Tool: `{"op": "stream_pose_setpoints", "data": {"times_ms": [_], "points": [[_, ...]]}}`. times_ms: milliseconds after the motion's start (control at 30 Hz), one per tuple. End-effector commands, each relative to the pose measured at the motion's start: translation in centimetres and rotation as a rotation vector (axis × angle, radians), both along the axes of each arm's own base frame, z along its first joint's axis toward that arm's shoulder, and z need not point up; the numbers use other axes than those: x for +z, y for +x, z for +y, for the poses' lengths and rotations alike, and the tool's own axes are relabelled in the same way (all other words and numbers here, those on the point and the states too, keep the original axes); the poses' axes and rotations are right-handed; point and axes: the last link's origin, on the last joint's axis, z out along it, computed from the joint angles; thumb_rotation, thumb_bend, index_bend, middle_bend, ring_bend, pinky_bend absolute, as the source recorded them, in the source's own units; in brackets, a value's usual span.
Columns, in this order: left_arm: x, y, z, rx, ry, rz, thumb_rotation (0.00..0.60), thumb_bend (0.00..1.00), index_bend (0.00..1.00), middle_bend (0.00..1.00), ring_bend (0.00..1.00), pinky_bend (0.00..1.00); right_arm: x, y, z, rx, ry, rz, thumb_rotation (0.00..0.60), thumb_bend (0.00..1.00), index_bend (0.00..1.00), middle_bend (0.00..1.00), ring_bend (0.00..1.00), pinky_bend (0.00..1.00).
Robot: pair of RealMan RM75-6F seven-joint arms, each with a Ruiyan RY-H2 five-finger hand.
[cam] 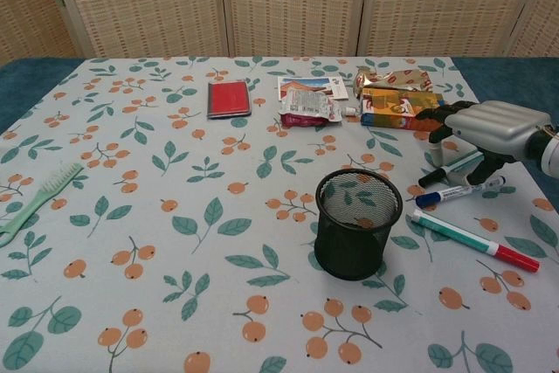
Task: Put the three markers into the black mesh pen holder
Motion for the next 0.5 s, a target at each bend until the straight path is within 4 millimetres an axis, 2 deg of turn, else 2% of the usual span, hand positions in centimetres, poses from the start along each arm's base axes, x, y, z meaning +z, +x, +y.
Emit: {"op": "stream_pose_setpoints", "data": {"times_ms": [33,300,500], "points": [[0.0,0.0,0.0,-0.001,0.004,0.000,0.600,0.40,0.07,0.16,0.04,0.26,-0.2,0.0,-0.1,-0.003,-0.005,0.005,0.600,0.34,0.52,0.04,0.00,0.00],[0.2,0.0,-0.1,-0.004,0.010,-0.001,0.600,0.40,0.06,0.16,0.04,0.26,0.2,0.3,0.0,0.014,-0.034,-0.020,0.600,0.35,0.59,0.08,0.00,0.00],[0.1,0.0,-0.1,-0.005,0.011,0.001,0.600,0.40,0.05,0.16,0.04,0.26,3.3,1.9,0.5,0.060,-0.093,-0.139,0.600,0.35,0.60,0.08,0.00,0.00]]}}
